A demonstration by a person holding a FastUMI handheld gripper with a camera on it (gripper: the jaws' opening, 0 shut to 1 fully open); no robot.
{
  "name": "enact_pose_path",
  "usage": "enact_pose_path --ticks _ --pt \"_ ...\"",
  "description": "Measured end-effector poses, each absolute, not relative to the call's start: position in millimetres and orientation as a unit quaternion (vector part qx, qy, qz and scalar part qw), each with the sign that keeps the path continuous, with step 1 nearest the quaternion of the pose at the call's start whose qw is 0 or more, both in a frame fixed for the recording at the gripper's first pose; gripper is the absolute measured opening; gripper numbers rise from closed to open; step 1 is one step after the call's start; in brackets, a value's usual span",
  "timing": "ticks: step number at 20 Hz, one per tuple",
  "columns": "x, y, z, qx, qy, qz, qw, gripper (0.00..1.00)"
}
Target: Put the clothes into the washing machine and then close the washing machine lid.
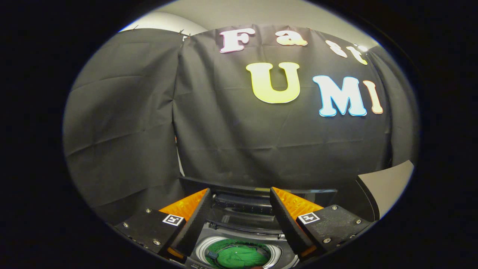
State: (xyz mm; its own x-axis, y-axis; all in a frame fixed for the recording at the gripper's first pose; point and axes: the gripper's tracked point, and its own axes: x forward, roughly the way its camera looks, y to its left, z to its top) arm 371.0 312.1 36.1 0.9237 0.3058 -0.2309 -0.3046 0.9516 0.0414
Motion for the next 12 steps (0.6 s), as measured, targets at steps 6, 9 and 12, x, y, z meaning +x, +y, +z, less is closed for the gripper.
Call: enact_pose_path --ticks 6,9,12 --pt "412 308 45 0.010 0.141 0.117 0.983 0.96" --pt "430 308 41 0.001 0.158 0.106 0.982 0.96" --pt "449 308 36 -0.001 0.167 0.092 0.982 0.96"
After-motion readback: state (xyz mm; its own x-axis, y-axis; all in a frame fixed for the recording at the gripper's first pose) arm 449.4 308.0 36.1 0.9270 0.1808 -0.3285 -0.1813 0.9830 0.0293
